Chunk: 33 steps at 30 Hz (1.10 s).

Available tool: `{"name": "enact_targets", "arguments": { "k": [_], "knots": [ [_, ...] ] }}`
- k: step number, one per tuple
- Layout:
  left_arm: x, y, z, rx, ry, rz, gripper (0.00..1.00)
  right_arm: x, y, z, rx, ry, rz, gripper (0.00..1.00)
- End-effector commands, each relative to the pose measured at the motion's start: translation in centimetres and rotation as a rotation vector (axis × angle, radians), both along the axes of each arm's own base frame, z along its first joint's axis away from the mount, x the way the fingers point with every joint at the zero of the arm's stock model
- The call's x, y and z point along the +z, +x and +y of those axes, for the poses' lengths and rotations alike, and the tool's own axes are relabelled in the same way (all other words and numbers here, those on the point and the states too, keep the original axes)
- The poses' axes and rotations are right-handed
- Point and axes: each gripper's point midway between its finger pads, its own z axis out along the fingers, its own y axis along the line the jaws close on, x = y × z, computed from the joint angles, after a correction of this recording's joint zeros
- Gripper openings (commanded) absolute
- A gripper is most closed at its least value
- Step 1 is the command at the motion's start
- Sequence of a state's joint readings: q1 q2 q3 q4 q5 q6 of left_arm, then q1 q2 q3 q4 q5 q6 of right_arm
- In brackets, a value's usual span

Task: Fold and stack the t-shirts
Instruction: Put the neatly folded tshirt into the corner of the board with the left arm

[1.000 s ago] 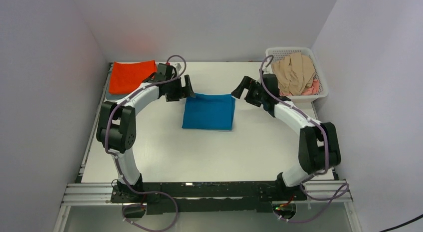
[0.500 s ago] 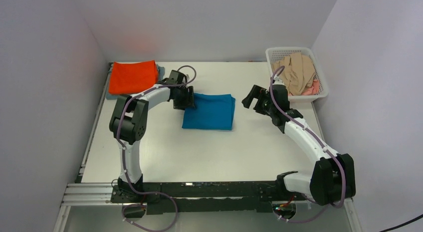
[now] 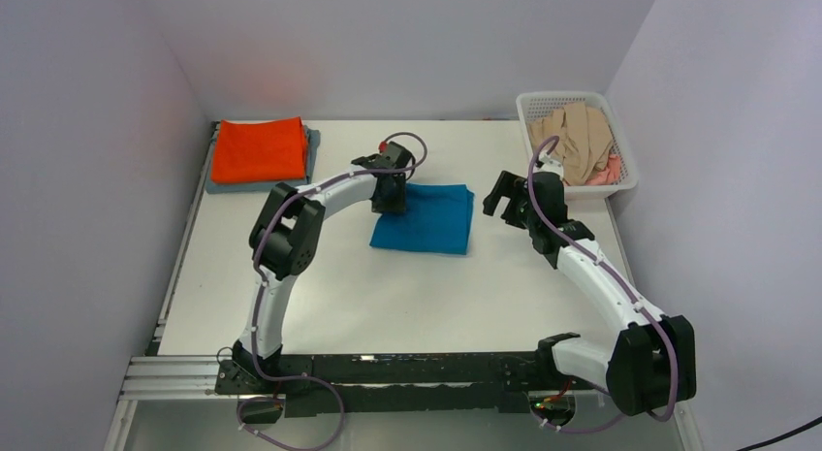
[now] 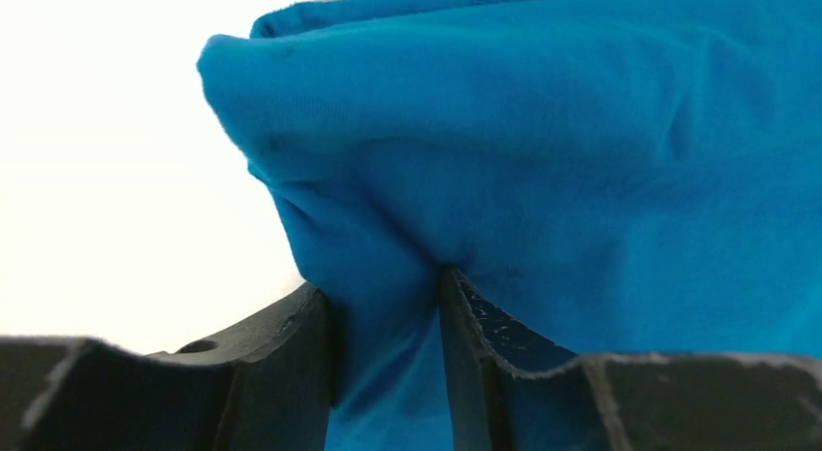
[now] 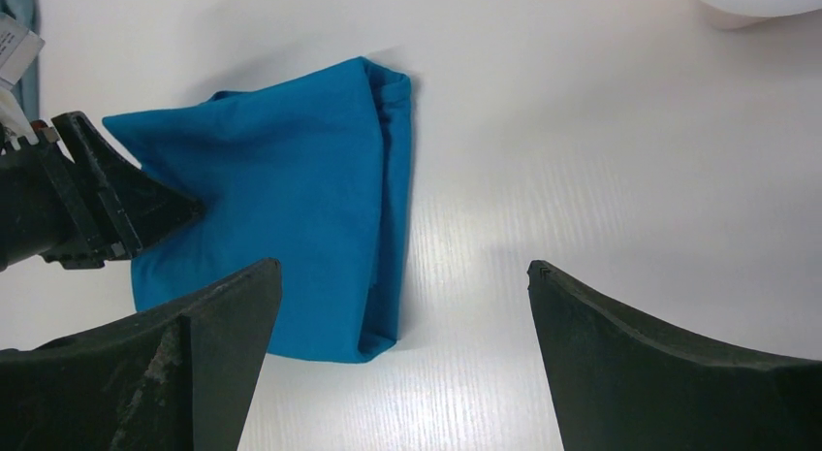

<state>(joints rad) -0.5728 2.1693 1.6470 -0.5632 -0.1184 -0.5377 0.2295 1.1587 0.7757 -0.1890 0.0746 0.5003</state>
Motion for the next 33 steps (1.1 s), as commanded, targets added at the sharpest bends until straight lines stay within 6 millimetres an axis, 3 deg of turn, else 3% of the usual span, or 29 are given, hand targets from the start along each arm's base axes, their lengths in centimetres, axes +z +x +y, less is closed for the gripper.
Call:
{"name": "enact_targets", "arguments": {
  "k": [1, 3, 4, 7, 12, 18, 26, 33],
  "knots": [
    [-4.5, -3.9, 0.2, -0.005, 0.118, 0.157, 0.35, 0.6, 0.0, -1.5, -0.047, -0.045, -0.035, 1.00],
    [-4.4, -3.6, -0.3, -0.013, 0.108, 0.154, 0.06, 0.6, -0.1, -1.7, -0.054, -0.055, -0.036, 1.00],
    [-4.4, -3.5, -0.5, -0.022, 0.106, 0.153, 0.00, 0.6, -0.1, -1.9, -0.060, -0.058, -0.039, 1.00],
    [-3.7, -2.6, 0.1, -0.024, 0.143, 0.116, 0.00, 0.5, -0.1, -2.3, -0.073, -0.073, -0.040, 1.00],
    [2.3, 1.1, 4.9, 0.039, 0.378, -0.083, 0.00, 0.6, -0.1, -2.4, -0.074, -0.083, -0.047, 1.00],
    [8.2, 5.1, 9.7, 0.049, 0.479, -0.279, 0.00, 0.4, -0.1, -3.1, -0.099, -0.108, -0.045, 1.00],
    [13.5, 10.1, 15.5, 0.001, 0.729, -0.461, 0.00, 0.3, 0.1, -3.5, -0.103, -0.140, -0.045, 1.00],
    [18.0, 13.5, 19.0, 0.041, 0.833, -0.558, 0.00, -0.4, 0.7, -4.1, -0.128, -0.178, -0.017, 1.00]
  ]
}}
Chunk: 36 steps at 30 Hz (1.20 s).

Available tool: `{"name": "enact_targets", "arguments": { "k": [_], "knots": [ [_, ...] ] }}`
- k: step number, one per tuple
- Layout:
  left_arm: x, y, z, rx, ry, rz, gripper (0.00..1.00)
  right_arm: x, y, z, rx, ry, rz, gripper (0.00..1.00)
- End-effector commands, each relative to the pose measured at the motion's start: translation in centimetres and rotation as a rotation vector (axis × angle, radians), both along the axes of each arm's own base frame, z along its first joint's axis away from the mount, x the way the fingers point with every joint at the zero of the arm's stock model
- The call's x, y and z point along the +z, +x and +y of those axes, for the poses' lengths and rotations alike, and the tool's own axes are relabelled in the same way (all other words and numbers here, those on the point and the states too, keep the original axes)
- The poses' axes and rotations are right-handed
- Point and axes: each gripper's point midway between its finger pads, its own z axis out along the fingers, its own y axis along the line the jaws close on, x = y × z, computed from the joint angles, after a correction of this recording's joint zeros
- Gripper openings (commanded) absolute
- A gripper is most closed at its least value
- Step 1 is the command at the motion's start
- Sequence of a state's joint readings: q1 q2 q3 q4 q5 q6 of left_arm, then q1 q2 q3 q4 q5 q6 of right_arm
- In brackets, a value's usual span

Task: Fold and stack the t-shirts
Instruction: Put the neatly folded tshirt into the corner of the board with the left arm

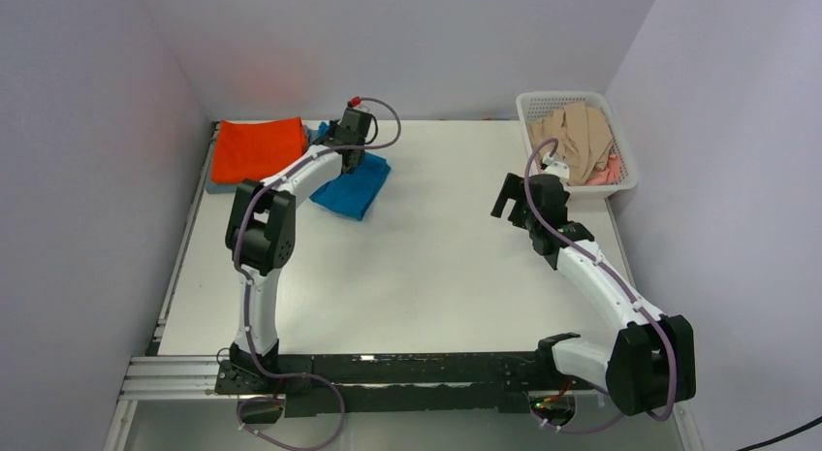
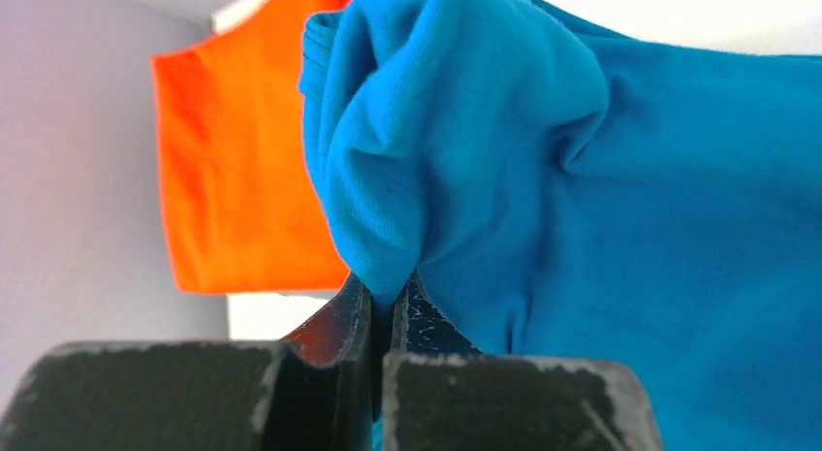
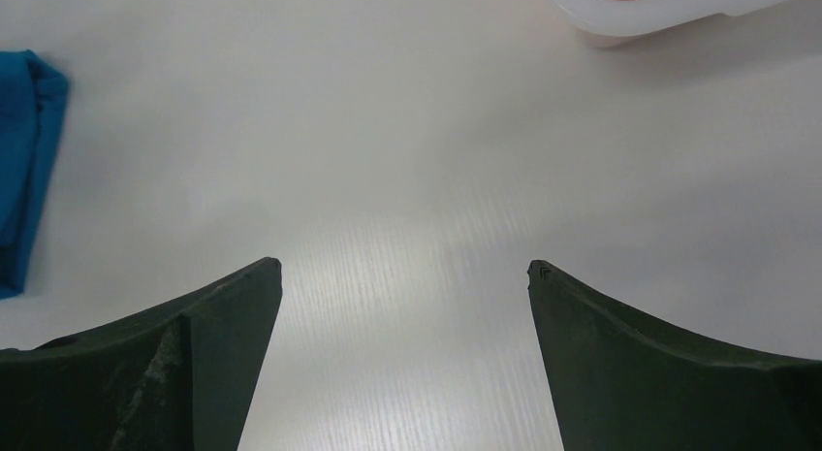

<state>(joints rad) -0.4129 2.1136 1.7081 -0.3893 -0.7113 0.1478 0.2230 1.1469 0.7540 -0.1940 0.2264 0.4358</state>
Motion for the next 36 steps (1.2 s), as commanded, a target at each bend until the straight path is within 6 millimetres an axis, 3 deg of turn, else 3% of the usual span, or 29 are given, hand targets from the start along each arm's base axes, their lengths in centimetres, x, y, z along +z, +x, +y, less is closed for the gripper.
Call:
{"name": "enact_targets", "arguments": {
  "k": [1, 7, 15, 32, 36],
  "knots": [
    [8.3, 3.3, 2.4, 0.024, 0.098, -0.196, 0.00, 0.1, 0.8, -0.9, -0.030, -0.043, -0.003, 1.00],
    [11.6, 4.4, 5.5, 0.079, 0.101, -0.251, 0.00, -0.5, 1.0, -1.2, -0.043, -0.062, 0.014, 1.00],
    [14.9, 4.4, 8.0, 0.125, 0.045, -0.299, 0.00, -0.6, 0.9, -1.8, -0.069, -0.080, 0.017, 1.00],
    [21.4, 2.7, 8.3, 0.074, -0.192, -0.403, 0.00, -0.7, 1.0, -1.7, -0.065, -0.075, 0.019, 1.00],
    [22.0, 2.6, 8.3, 0.059, -0.230, -0.412, 0.00, -0.8, 1.0, -1.8, -0.067, -0.080, 0.025, 1.00]
  ]
}}
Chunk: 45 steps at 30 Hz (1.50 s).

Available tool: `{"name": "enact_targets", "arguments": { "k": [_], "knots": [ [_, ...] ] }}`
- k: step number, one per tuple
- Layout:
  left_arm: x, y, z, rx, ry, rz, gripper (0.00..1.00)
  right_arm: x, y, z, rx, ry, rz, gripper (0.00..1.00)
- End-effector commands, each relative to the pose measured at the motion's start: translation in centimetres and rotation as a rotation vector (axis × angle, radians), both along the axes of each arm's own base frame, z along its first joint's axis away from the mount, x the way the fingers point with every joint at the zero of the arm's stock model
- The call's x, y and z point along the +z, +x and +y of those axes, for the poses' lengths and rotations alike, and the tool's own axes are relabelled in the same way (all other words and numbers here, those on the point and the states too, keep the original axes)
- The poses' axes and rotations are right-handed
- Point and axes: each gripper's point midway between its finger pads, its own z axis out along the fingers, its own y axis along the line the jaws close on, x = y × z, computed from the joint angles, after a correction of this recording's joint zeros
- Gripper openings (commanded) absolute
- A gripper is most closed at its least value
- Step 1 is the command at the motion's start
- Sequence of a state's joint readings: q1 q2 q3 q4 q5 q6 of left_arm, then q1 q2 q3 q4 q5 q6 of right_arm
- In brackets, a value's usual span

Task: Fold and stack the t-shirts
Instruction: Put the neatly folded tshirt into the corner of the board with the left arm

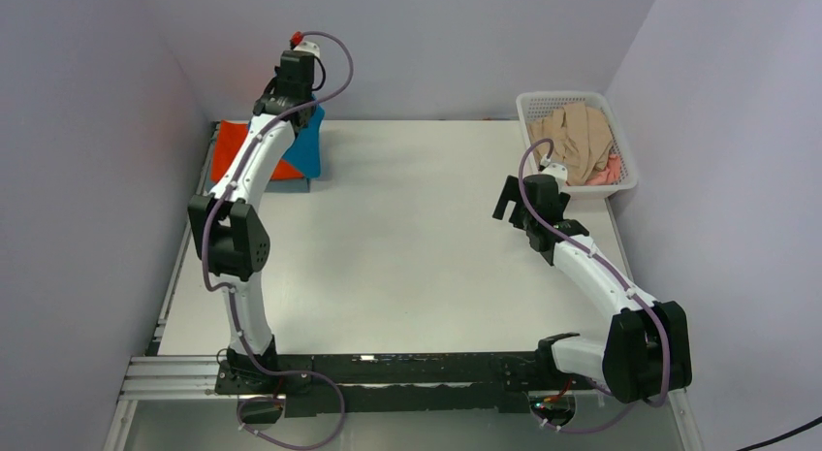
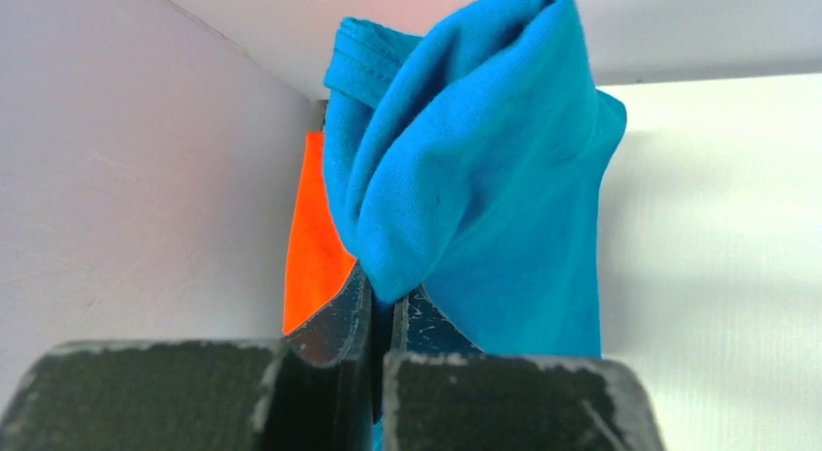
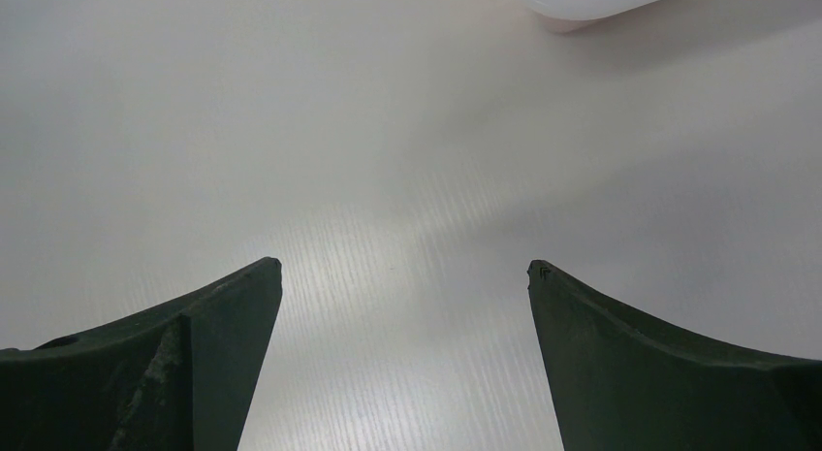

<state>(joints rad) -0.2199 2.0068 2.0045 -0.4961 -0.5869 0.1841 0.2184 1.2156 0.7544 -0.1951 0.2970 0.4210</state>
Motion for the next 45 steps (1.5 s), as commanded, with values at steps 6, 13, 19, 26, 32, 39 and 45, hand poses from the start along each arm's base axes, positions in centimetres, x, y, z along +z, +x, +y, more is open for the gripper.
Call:
{"name": "enact_targets", "arguments": {
  "k": [6, 13, 19, 26, 32, 39, 45],
  "knots": [
    [4.8, 0.4, 2.2, 0.001, -0.118, -0.144, 0.00, 1.2, 0.7, -0.4, -0.011, -0.012, -0.032, 1.00],
    [1.4, 2.5, 5.5, -0.023, -0.152, -0.090, 0.00, 1.0, 0.7, -0.4, -0.015, -0.016, -0.023, 1.00],
    [-1.9, 4.6, 9.0, -0.032, -0.159, -0.028, 0.00, 1.0, 0.7, -0.6, -0.022, -0.021, -0.021, 1.00],
    [-3.5, 5.7, 12.6, 0.003, -0.178, -0.022, 0.00, 0.9, 0.6, -0.7, -0.029, -0.022, -0.015, 1.00],
    [-5.4, 5.3, 14.8, 0.047, -0.191, -0.007, 0.00, 0.8, 0.6, -0.7, -0.030, -0.023, -0.006, 1.00],
    [-8.2, 4.9, 16.5, 0.097, -0.234, 0.027, 0.00, 0.6, 0.7, -0.7, -0.030, -0.024, 0.004, 1.00],
    [-10.2, 4.5, 17.8, 0.150, -0.288, 0.053, 0.20, 0.5, 0.7, -0.7, -0.030, -0.025, 0.008, 1.00]
  ]
}}
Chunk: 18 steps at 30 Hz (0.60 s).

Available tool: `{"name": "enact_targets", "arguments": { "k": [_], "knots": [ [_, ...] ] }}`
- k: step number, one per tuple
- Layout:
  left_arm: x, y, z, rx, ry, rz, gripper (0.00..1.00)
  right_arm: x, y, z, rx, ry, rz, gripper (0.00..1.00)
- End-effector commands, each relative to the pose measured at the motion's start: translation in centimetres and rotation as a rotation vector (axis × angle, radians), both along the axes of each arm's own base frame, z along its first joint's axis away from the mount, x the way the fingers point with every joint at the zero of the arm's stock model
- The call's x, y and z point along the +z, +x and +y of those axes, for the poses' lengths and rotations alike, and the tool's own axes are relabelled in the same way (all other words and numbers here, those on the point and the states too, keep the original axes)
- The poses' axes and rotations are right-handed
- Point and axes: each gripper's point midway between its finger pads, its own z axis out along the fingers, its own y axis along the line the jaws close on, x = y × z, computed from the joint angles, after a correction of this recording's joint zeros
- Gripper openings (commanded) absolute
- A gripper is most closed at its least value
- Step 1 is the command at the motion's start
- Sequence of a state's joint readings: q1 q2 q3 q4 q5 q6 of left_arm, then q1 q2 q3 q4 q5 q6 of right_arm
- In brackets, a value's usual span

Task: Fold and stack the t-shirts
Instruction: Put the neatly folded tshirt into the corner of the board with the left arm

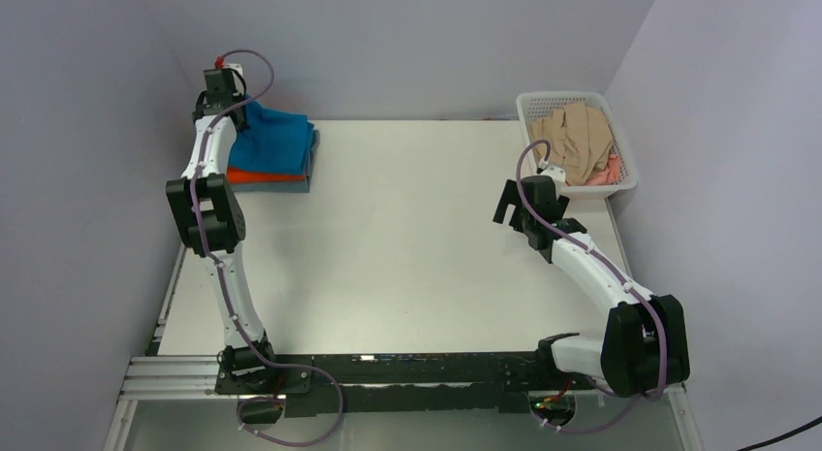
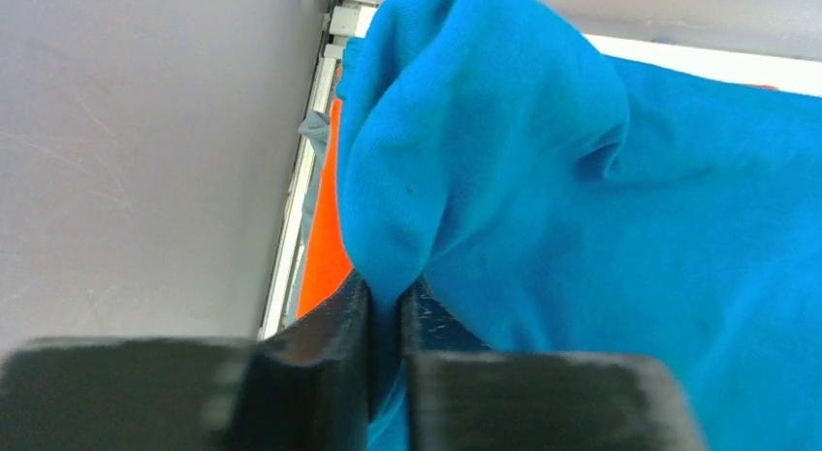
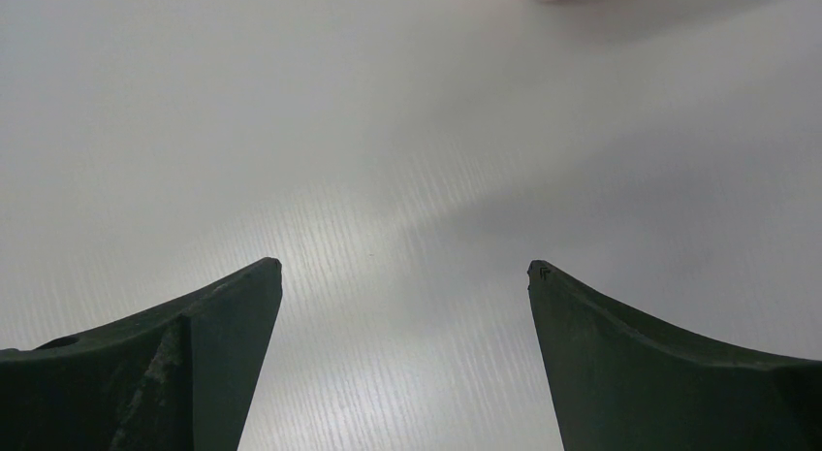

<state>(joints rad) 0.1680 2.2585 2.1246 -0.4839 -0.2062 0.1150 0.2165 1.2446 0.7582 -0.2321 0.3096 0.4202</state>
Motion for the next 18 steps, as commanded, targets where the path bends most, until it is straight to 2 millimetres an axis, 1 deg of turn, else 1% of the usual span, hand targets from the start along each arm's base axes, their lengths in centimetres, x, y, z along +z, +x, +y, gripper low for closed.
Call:
{"name": "enact_targets", "arguments": {
  "k": [1, 3, 4, 11, 13, 16, 18],
  "knots": [
    [0.3, 0.0, 1.9, 0.076, -0.038, -0.036, 0.42, 1.9, 1.3, -0.3, -0.020, -0.005, -0.050, 1.00],
    [0.7, -0.3, 2.2, 0.097, -0.057, -0.052, 0.91, 1.9, 1.3, -0.3, -0.023, -0.008, -0.050, 1.00],
    [1.1, -0.4, 2.2, 0.100, -0.072, -0.062, 0.99, 1.9, 1.3, -0.4, -0.028, -0.007, -0.050, 1.00],
    [4.9, -1.6, 0.9, 0.135, -0.192, -0.161, 0.99, 3.0, 1.0, -0.7, -0.043, 0.000, -0.094, 1.00],
    [5.6, -1.7, -0.4, 0.096, -0.247, -0.170, 0.99, 3.2, 0.8, -0.8, -0.048, 0.002, -0.100, 1.00],
    [6.5, -2.4, -2.9, 0.026, -0.351, -0.185, 1.00, 3.5, 0.6, -0.8, -0.058, 0.014, -0.114, 1.00],
    [8.3, -3.5, -4.6, -0.015, -0.410, -0.222, 0.99, 3.7, 0.4, -0.8, -0.064, 0.025, -0.121, 1.00]
  ]
}}
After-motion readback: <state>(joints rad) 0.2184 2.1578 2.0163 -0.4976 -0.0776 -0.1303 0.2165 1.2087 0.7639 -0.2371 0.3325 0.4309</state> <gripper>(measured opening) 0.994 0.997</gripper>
